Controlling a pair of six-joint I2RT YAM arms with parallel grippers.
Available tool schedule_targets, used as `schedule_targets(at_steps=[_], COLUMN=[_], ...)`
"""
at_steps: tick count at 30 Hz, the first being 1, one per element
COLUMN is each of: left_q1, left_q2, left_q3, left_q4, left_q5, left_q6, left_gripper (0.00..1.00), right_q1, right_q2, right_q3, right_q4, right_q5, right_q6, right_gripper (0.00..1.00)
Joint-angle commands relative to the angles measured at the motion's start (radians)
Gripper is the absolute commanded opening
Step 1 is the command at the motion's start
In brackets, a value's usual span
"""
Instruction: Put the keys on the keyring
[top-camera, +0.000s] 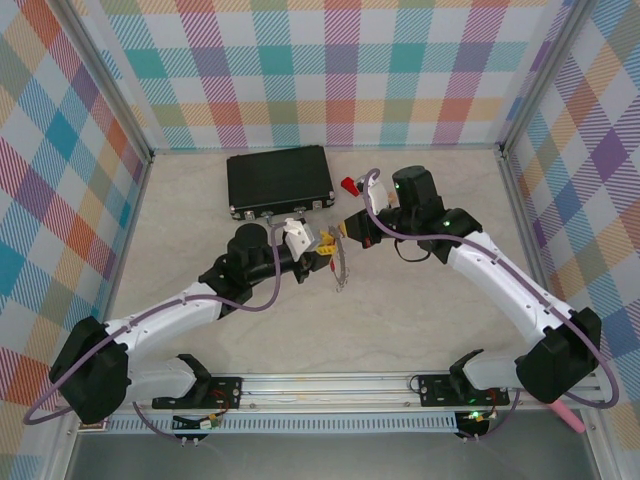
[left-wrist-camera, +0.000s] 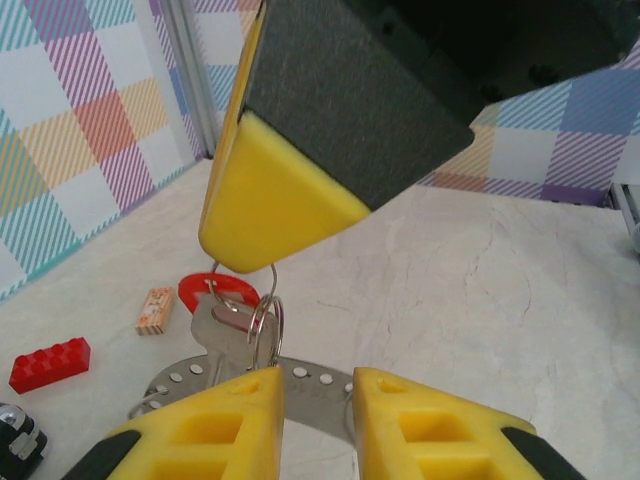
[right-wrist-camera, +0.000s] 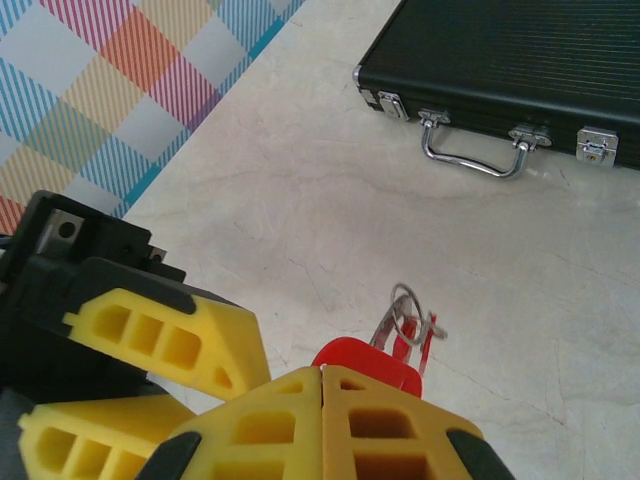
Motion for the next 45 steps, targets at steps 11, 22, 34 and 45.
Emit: schedule_targets(at_steps=[11, 22, 34, 45], left_q1=[-0.008, -0.008, -0.008, -0.008], left_q2=[0.024, 0.037, 0.055, 0.022], left_q3=[0.065, 0.097, 0.117, 0.058], left_q4=[-0.024, -0.062, -0.078, -0.002], left_q5=[0.024, 0.035, 0.056, 0.007], left_q6=[0.063, 0.086, 0.095, 0.07], left_gripper=[0.22, 0.2, 0.01, 0.0], right_q1=[0.003, 0.008, 0.014, 0.003], right_q2=[-0.034, -0.031, -0.035, -0.048], right_q3=[-0.014, -0.018, -0.02, -0.043], right_q4=[0.014, 0.017, 0.015, 0.03], right_q5=[-0.035, -0.046, -0.046, 0.018], right_q6=[-0.015, -0.015, -0.017, 0.028], right_gripper=[0.0, 0.0, 0.0, 0.0])
